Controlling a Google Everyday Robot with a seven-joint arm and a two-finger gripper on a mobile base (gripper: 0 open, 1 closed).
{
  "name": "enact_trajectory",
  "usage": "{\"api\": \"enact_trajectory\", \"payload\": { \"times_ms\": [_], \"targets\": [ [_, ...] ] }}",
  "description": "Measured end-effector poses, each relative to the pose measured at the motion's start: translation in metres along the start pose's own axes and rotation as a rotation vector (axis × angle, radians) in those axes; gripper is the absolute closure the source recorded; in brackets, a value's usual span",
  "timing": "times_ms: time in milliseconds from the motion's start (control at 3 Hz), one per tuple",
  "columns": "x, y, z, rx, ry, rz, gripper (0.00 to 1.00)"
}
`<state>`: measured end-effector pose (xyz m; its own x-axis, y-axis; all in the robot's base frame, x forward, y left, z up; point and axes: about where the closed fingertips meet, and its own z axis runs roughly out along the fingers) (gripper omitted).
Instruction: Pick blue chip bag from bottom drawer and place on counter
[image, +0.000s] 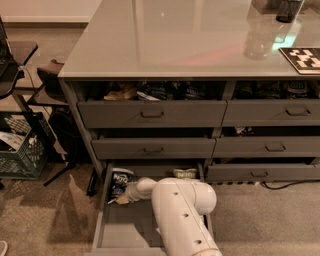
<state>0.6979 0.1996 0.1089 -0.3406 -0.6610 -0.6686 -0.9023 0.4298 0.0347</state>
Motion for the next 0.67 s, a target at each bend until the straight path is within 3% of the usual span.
{"api": "enact_trajectory", "payload": {
  "times_ms": [333,667],
  "targets": [
    [-0.003,0.000,-0.003,0.000,0.000,0.000,0.89],
    [-0.040,-0.026,-0.054,0.071,-0.081,-0.052,1.00]
  ]
}}
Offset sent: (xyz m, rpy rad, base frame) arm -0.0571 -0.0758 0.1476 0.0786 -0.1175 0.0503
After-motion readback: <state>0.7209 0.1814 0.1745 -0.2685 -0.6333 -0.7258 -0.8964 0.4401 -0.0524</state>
